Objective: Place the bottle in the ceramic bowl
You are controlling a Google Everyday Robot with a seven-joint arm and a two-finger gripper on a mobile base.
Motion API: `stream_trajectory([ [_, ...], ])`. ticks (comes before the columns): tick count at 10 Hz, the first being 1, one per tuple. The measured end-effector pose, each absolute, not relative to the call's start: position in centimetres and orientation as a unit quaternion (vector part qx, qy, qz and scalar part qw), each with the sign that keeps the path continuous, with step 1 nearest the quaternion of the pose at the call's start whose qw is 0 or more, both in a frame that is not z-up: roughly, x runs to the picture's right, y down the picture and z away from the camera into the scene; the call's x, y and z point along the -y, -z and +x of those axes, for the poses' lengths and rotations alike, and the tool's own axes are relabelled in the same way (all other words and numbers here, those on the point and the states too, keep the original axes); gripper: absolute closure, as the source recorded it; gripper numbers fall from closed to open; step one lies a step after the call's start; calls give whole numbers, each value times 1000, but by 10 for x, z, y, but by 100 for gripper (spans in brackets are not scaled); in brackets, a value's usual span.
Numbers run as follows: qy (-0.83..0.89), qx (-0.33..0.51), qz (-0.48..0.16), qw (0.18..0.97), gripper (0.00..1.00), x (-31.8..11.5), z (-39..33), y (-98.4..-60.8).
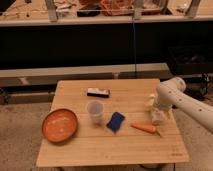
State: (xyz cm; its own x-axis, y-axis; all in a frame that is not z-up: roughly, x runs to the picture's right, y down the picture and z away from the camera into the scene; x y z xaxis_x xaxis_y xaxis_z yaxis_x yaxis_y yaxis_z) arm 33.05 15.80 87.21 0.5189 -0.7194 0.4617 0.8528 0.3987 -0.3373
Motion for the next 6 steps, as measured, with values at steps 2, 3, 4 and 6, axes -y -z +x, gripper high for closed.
stream_trajectory([
  [2,476,124,-274,826,20,-158,332,-875],
  [3,478,126,-274,825,20,-159,332,-877],
  [4,480,127,-273,824,20,-158,332,-879],
  [6,481,129,-273,823,20,-158,332,-881],
])
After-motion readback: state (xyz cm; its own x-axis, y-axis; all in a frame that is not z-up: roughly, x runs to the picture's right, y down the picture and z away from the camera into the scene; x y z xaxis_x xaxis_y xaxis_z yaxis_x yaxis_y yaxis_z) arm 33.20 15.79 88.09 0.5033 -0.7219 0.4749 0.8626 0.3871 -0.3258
